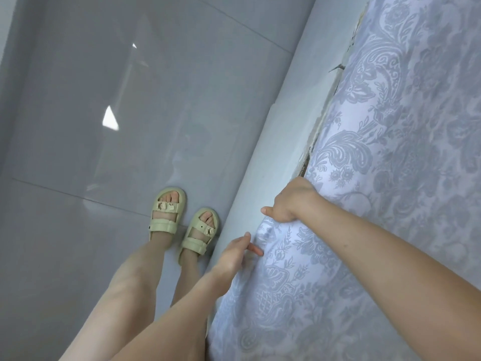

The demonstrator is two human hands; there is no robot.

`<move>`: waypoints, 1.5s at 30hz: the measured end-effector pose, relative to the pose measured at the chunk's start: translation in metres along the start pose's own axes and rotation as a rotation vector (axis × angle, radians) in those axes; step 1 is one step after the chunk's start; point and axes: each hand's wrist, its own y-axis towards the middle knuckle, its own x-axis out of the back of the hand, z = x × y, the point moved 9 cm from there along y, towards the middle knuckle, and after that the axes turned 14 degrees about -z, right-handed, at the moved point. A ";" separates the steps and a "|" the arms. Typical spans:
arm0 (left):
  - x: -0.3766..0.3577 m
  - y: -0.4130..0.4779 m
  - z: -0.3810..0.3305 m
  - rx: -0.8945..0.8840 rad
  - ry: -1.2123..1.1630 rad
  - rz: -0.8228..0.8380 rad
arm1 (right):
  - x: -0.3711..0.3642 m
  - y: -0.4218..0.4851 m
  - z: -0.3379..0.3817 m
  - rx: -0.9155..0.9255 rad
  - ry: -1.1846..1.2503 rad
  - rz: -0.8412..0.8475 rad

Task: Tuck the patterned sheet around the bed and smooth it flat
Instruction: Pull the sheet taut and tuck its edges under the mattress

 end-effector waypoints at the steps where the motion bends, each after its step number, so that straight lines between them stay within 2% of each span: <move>1: -0.001 -0.002 0.001 0.000 -0.022 0.002 | -0.003 0.001 0.002 -0.013 0.015 0.026; 5: -0.004 -0.019 0.010 0.005 -0.198 -0.074 | -0.002 -0.009 -0.003 -0.043 0.068 0.046; 7: -0.005 -0.028 0.008 -0.132 -0.211 -0.176 | 0.000 -0.016 -0.006 -0.037 0.072 0.038; 9: -0.008 -0.044 -0.007 -0.312 -0.115 -0.268 | 0.001 -0.021 -0.006 -0.021 0.083 0.038; 10: -0.013 -0.049 -0.015 -0.339 -0.138 -0.254 | 0.002 -0.022 -0.006 -0.019 0.099 0.041; 13: -0.044 -0.053 -0.032 -0.241 -0.286 0.011 | 0.005 -0.026 -0.008 -0.022 0.148 0.027; 16: -0.066 -0.036 -0.039 -0.137 -0.280 0.225 | 0.013 -0.031 -0.008 0.005 0.188 -0.094; 18: -0.076 -0.023 -0.046 -0.112 -0.200 0.298 | 0.025 -0.035 -0.007 0.052 0.182 -0.266; 20: -0.084 -0.011 -0.050 -0.074 -0.106 0.312 | 0.040 -0.040 -0.011 0.121 0.054 -0.474; 22: -0.088 -0.004 -0.049 -0.028 -0.005 0.320 | 0.044 -0.045 -0.021 0.145 -0.050 -0.568; 26: -0.083 0.001 -0.044 0.007 0.049 0.287 | 0.036 -0.036 -0.026 0.173 -0.086 -0.524; 27: -0.075 0.001 -0.047 -0.030 0.041 0.211 | 0.034 -0.033 -0.025 0.172 -0.081 -0.499; 30: -0.036 -0.002 -0.040 -0.154 0.052 -0.198 | 0.032 -0.022 -0.021 0.157 -0.126 -0.445; 31: -0.026 -0.006 -0.035 -0.192 0.026 -0.257 | 0.029 -0.018 -0.020 0.153 -0.148 -0.416; 35: -0.036 -0.011 -0.007 -0.156 -0.072 -0.098 | 0.021 -0.007 -0.019 0.115 -0.184 -0.329; 39: -0.056 -0.007 0.017 0.034 -0.131 0.000 | 0.018 0.001 -0.020 0.089 -0.199 -0.285; 43: -0.058 -0.007 0.033 0.152 -0.112 0.086 | 0.020 0.007 -0.018 0.068 -0.200 -0.287; 45: -0.055 -0.009 0.034 0.149 -0.066 0.114 | 0.023 0.005 -0.017 0.082 -0.189 -0.335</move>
